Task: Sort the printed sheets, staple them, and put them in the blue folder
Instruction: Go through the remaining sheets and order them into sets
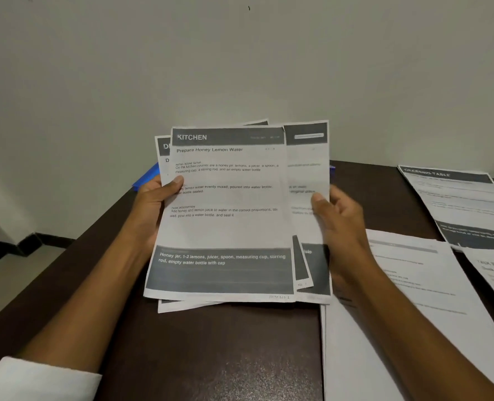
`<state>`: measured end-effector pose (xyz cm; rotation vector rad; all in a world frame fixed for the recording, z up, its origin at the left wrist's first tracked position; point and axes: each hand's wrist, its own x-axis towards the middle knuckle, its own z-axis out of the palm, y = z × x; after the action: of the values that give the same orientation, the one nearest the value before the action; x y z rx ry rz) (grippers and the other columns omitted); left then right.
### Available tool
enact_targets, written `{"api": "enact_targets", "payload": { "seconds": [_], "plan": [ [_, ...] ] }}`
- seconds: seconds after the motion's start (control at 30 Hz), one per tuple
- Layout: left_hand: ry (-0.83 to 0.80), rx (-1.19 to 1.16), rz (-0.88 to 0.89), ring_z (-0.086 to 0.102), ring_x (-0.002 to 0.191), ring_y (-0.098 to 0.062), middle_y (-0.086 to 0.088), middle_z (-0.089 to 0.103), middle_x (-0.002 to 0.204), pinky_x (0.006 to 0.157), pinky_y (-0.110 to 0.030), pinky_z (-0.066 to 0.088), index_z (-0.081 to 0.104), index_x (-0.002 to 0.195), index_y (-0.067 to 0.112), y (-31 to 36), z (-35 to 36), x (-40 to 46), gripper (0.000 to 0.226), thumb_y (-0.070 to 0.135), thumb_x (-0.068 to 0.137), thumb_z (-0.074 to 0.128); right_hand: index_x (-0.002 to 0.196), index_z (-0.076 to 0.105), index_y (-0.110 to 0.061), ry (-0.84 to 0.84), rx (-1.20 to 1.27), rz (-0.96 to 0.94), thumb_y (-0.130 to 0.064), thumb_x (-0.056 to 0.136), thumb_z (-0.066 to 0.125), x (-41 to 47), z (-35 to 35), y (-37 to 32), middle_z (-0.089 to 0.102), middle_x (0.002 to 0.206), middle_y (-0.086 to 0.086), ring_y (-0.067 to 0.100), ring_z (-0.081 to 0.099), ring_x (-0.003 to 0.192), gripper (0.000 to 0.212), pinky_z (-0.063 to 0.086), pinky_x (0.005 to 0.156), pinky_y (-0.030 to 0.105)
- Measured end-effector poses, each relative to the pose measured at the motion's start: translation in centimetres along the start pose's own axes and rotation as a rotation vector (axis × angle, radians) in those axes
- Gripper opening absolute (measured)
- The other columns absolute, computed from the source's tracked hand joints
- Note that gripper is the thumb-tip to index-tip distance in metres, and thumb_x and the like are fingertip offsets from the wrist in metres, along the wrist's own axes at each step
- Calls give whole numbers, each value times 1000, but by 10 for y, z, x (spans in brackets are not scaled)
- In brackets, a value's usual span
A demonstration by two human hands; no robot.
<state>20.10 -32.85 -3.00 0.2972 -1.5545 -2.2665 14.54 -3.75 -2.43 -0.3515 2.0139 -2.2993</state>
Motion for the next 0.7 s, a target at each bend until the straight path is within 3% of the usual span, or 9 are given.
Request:
{"api": "enact_targets", "payload": {
  "seconds": [0.17,0.33,0.57,0.7],
  "plan": [
    [23,-9,-9,72,115,-32,-14,71,134,83,-42,65,62,142,10,-1,1,0,39,15,104,59,133,66,-18,-84,19,21,-25,114,42,-4,11,3,78,120,4,27,77,108,31,61,95,54],
    [24,-20,-23,65,128,-37,-14,70,137,97,-49,60,61,144,10,-2,4,-3,41,17,103,59,129,67,-21,-122,12,17,-25,115,37,-9,15,-1,79,118,1,24,77,108,33,61,97,51],
    [-15,-3,-37,68,124,-34,-15,69,137,98,-44,60,60,144,7,-1,12,-8,40,17,105,55,129,67,-20,-216,-17,18,-33,116,35,-14,18,-2,78,121,2,24,74,114,37,60,97,44],
    [6,24,-20,77,102,-24,-15,73,129,85,-35,65,62,140,4,0,12,-7,38,15,105,56,124,69,-26,-267,-73,18,-41,115,33,-15,19,-1,79,117,-5,15,75,110,41,62,91,30]
  ]
}}
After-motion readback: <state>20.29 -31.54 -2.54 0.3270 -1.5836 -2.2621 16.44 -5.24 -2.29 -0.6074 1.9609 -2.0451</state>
